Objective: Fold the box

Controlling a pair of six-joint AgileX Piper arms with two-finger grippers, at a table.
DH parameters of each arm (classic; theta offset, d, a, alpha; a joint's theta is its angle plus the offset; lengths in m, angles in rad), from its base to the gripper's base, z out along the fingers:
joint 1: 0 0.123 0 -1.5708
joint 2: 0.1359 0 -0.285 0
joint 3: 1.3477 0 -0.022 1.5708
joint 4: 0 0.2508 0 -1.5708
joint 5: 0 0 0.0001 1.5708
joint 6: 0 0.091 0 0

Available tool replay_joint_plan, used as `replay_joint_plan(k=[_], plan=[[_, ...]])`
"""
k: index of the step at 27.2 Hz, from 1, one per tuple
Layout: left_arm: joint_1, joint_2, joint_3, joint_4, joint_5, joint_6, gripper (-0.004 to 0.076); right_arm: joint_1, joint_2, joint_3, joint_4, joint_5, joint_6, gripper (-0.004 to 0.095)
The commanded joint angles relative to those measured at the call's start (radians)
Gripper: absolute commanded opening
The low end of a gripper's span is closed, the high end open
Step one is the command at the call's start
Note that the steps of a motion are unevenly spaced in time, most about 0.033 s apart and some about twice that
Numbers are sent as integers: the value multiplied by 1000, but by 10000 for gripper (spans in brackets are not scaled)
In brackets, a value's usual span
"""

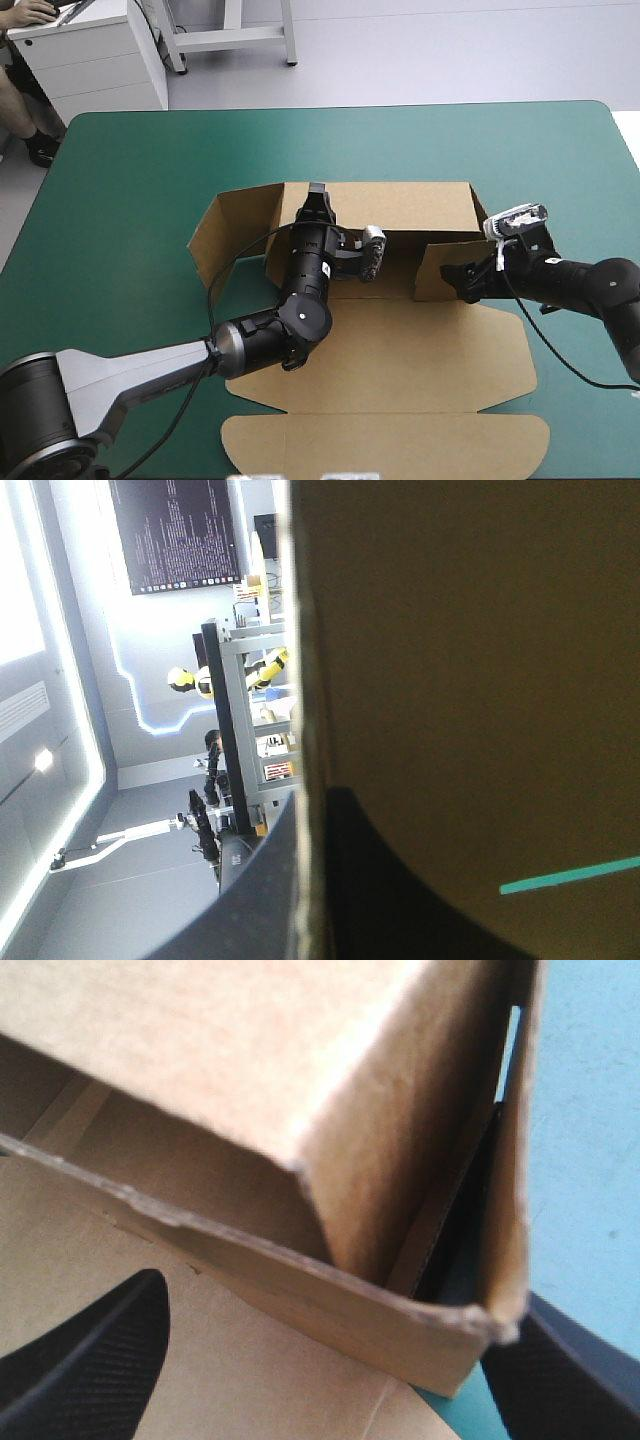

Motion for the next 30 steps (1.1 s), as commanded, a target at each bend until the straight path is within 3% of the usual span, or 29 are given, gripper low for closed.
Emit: replay_joint_plan(k=[1, 12, 18, 27, 30], plan=[[-2, -43, -26, 111, 52, -12, -10, 36, -22, -24, 16, -74, 34, 760], [-2, -43, -26, 111, 52, -14, -10, 160, -22, -24, -75, -269, 204, 718], [-2, -43, -26, 111, 52, -14, -10, 198, -22, 15, -135, -323, 282, 713], [-2, -43, -26, 108, 44, -18, -10, 243, -22, 150, -113, -527, 225, 713], [-2, -43, -26, 108, 44, -18, -10, 274, -22, 150, -111, -587, 227, 587]])
